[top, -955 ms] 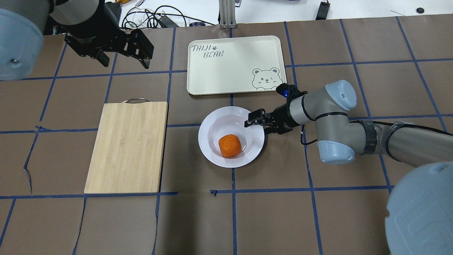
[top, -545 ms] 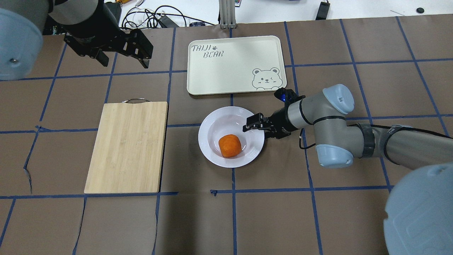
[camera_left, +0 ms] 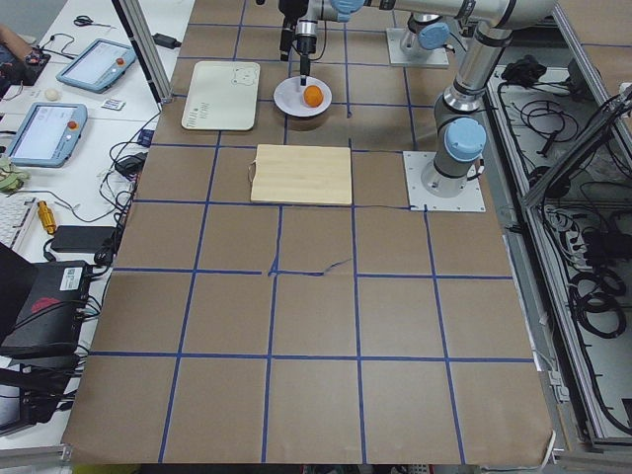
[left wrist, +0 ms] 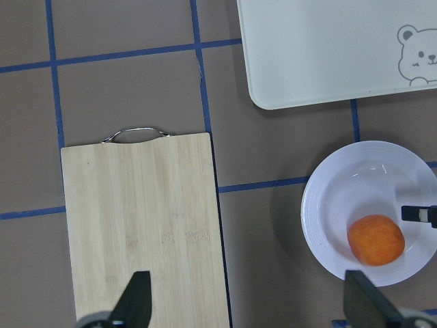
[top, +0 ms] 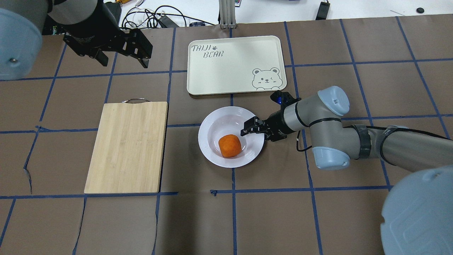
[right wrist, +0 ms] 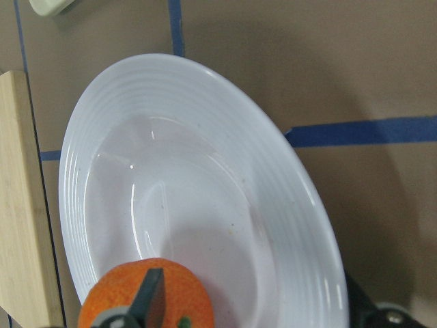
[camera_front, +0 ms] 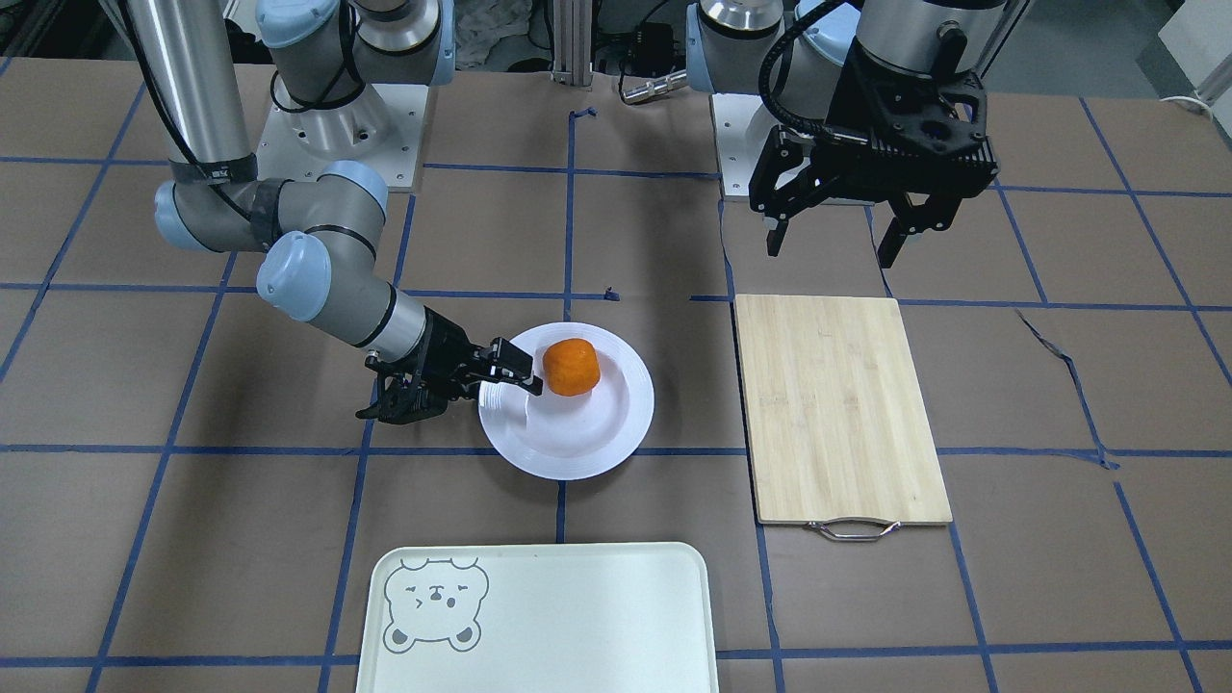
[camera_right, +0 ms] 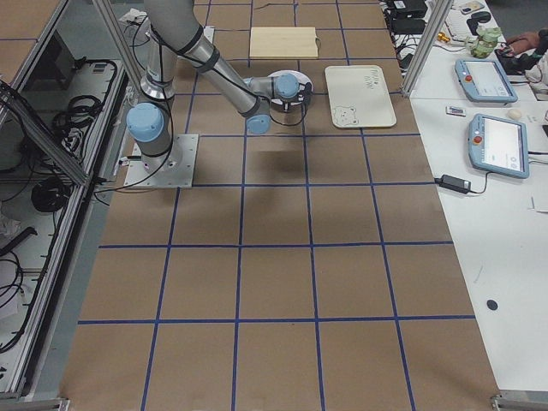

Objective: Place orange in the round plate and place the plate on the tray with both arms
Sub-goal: 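Close the right gripper on the bowl rim nearest it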

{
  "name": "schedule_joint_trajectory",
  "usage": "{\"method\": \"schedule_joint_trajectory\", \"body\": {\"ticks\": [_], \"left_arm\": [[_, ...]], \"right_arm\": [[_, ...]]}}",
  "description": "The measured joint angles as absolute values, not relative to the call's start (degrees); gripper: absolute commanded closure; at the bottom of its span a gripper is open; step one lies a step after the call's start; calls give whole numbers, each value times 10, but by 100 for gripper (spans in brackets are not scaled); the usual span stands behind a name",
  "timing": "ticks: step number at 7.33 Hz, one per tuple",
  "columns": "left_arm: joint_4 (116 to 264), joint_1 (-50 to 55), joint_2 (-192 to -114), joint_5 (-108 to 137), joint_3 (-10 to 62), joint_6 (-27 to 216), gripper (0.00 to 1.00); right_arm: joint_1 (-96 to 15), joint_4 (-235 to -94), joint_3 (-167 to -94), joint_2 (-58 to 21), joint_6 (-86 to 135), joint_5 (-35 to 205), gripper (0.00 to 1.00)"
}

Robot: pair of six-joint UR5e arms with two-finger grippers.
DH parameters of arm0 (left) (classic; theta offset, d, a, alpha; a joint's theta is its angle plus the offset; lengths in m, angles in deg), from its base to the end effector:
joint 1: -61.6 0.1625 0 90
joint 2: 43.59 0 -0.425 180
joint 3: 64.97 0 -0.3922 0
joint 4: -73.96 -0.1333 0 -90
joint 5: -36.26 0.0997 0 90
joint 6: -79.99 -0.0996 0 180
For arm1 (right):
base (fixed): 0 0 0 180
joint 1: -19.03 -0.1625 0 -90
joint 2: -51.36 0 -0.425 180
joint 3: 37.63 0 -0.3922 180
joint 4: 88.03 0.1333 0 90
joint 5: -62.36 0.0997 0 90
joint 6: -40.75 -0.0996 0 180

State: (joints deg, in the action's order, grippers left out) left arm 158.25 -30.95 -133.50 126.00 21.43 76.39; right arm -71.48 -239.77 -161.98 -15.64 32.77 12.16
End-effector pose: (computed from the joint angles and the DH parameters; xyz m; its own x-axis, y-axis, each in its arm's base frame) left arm -0.1561 -0.4989 0.5308 -0.9942 0.1070 -0.0058 0.1065 0.9808 -0.1633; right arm 0.2013 -0.4811 0.1548 -0.7616 0.0831 -0.6427 0.0978 0.9951 0.0128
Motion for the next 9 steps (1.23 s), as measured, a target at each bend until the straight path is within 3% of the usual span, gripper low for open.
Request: {"method": "schedule_joint_trajectory", "body": {"ticks": [2,8,9], "left_arm": [[1582,-309,-1335,1260,214,764,0],[1582,-310,-1335,1260,214,764,0],[1582,-309,-1335,1260,214,764,0]], "right_arm": [[-715,-2397,-1620,-156,328,120,74],[-715,-2396,-1619,-161,286,121,89],[-715,-2397,-1619,-162,270,123,98]]}}
